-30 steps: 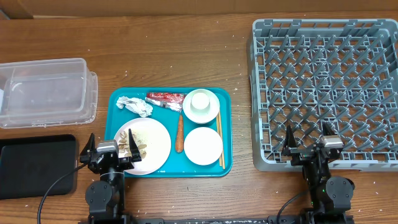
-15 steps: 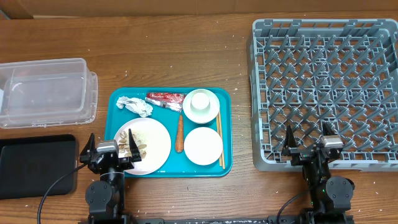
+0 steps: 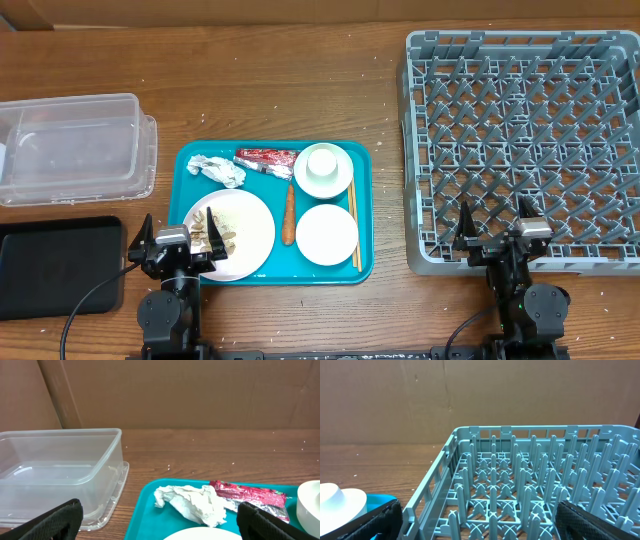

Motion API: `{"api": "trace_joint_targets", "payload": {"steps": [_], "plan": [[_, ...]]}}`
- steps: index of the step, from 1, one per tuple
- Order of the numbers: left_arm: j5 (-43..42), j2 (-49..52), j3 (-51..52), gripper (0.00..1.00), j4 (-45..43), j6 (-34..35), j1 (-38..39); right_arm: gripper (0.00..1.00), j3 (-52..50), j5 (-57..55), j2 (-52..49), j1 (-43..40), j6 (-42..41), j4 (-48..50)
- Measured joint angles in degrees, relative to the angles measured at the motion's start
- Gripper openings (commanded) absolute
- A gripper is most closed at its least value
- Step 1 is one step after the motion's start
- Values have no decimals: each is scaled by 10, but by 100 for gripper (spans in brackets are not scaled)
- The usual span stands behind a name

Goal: Sort waste into correct bins and load items into the dishwasher

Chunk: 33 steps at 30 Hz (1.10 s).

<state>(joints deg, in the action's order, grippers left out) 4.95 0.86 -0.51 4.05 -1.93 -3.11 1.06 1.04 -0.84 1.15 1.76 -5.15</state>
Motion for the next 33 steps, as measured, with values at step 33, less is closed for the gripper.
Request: {"api": "trace_joint_targets", "payload": {"steps": [33], "plan": [[0, 0, 0, 100, 0, 0, 0, 100, 0, 35, 0, 0, -1, 4]]}}
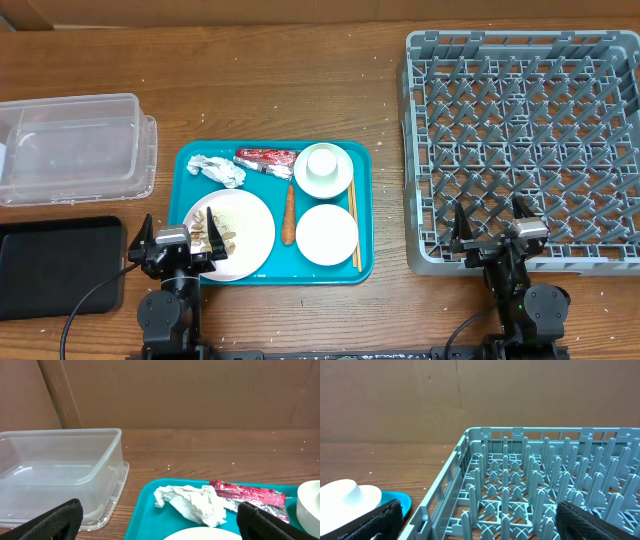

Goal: Sort waste into correct bins and load items into the dishwasher

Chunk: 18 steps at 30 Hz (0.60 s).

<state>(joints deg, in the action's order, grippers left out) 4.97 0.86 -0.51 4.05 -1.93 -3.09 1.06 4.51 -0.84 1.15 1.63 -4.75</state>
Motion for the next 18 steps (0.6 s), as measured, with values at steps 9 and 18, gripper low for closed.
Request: {"api": "trace_joint_targets", "payload": {"steps": [9, 18], "plan": [[0, 0, 0, 100, 0, 0, 0, 100, 0, 2, 0, 0, 0, 0], [-44, 0, 0, 100, -20, 17, 0, 100, 0, 2, 0, 0, 0, 0]]}}
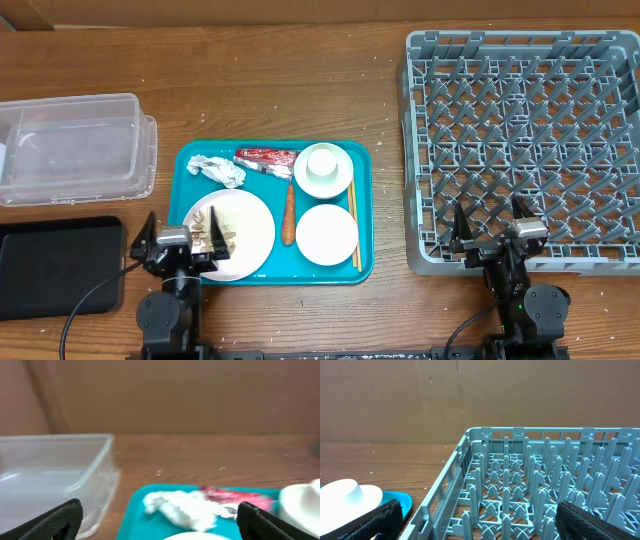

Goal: Sort waste into correct bins and load items into the dishwasher
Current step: 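Reach the left gripper to the white rice plate and grasp its rim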

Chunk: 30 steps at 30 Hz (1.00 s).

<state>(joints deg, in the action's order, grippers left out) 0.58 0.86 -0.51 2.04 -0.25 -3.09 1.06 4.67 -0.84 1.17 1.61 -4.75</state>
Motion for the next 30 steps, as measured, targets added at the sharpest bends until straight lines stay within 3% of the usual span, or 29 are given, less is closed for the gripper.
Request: {"api": "trace_joint_targets", "payload": {"steps": [6, 12, 19, 25, 30], "plan": [[-251, 0, 0, 100, -19, 122, 0, 100, 0, 0, 0, 0, -1, 0], [-398, -1, -9, 100, -93, 200, 0, 100, 0, 0, 0, 0, -1, 0], [-419, 63, -152, 100, 147, 206, 0, 100, 0, 0, 0, 0, -1, 0], [-420, 289, -368, 100, 367, 125, 0, 100, 0, 0, 0, 0, -1, 0], [-436, 452, -506, 100, 414, 106, 0, 100, 0, 0, 0, 0, -1, 0]]}}
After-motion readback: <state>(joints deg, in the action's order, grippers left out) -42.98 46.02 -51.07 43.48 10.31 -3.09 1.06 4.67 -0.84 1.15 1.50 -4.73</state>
